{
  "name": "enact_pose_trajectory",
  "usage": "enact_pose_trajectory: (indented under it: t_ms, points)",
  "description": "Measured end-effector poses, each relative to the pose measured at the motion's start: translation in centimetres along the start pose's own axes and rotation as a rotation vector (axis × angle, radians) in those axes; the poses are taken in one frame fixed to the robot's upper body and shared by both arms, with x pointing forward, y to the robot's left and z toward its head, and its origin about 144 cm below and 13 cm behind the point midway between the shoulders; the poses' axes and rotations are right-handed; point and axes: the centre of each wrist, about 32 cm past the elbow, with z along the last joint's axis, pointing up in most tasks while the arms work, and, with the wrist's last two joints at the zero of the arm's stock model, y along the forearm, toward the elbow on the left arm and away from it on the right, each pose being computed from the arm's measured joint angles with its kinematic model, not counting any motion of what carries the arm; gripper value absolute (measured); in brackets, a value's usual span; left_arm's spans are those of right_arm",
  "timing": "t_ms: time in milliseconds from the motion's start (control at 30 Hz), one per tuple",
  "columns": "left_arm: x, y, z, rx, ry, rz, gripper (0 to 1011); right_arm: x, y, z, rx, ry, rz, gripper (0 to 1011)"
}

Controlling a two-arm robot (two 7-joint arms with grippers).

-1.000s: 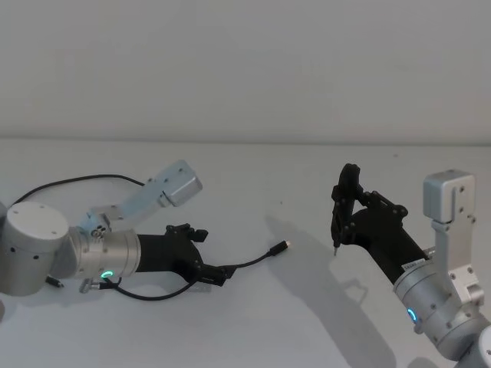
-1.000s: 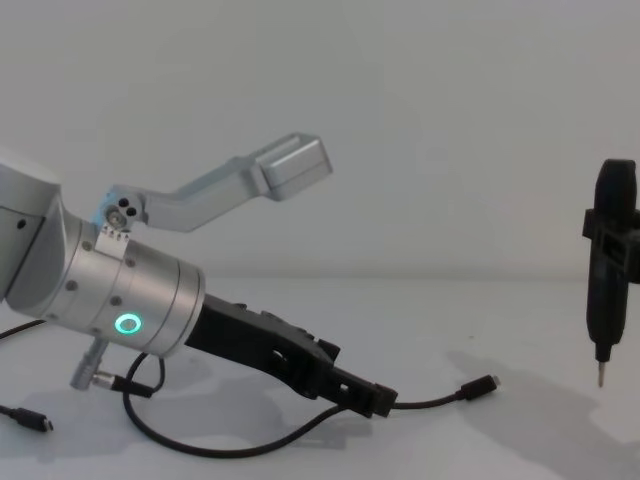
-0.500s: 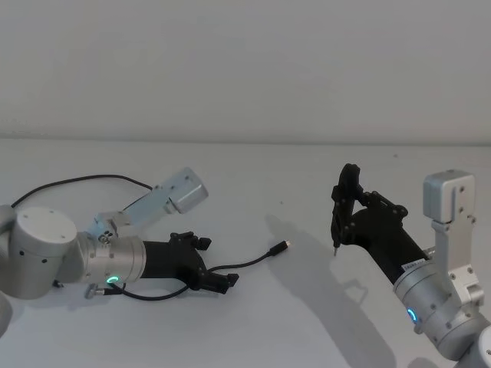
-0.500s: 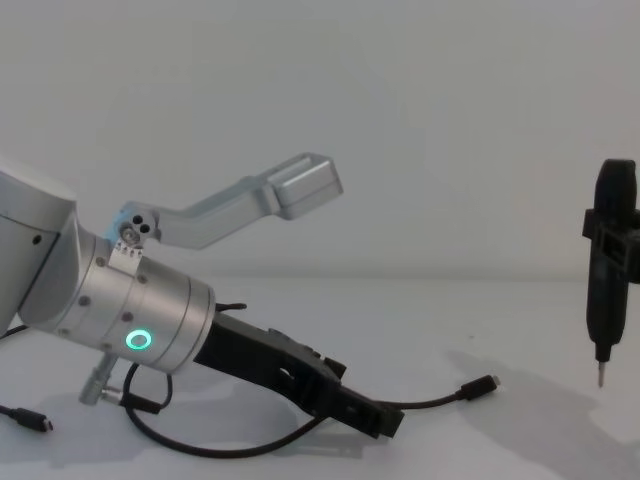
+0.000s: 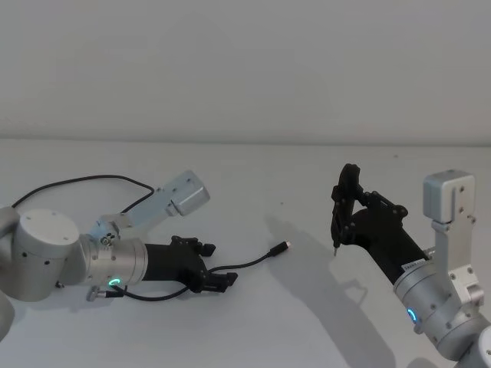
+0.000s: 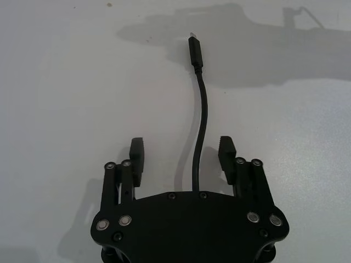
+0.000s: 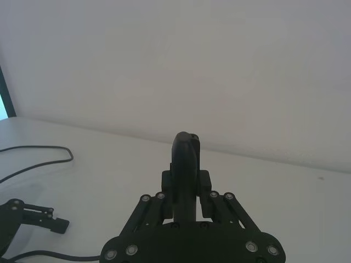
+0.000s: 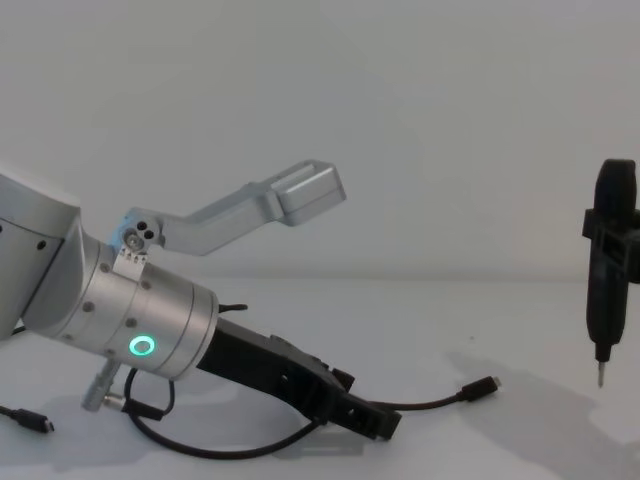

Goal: Pick up the data cable with the one hand.

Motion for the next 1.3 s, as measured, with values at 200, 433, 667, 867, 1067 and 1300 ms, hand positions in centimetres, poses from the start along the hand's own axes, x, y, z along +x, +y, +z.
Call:
enact_pose_trajectory:
  t_ms: [200, 433, 667, 867, 1067, 1300]
  points:
    - [-0.03, -0.06, -0.01, 0.001, 0.002, -0.001, 719, 0.00, 0.00, 0.00, 0.000, 0.000, 0.000, 275]
    - [-0.06, -0.10, -0.04, 0.003, 0.004, -0.002, 680, 0.00, 0.00, 0.00, 0.000, 0.000, 0.000, 274]
    - [-0.09, -0.15, -0.05, 0.004, 0.005, -0.004, 633, 0.00, 0.00, 0.00, 0.000, 0.000, 0.000, 275]
    - [-0.11, -0.18, -0.06, 0.004, 0.005, -0.005, 594, 0.00, 0.00, 0.00, 0.000, 0.000, 0.000, 275]
    - [-0.12, -0.19, -0.06, 0.005, 0.006, -0.005, 552, 0.00, 0.00, 0.00, 0.000, 0.000, 0.000, 275]
    - [-0.14, -0.21, -0.06, 0.006, 0.006, -0.006, 506, 0.00, 0.00, 0.00, 0.000, 0.000, 0.000, 274]
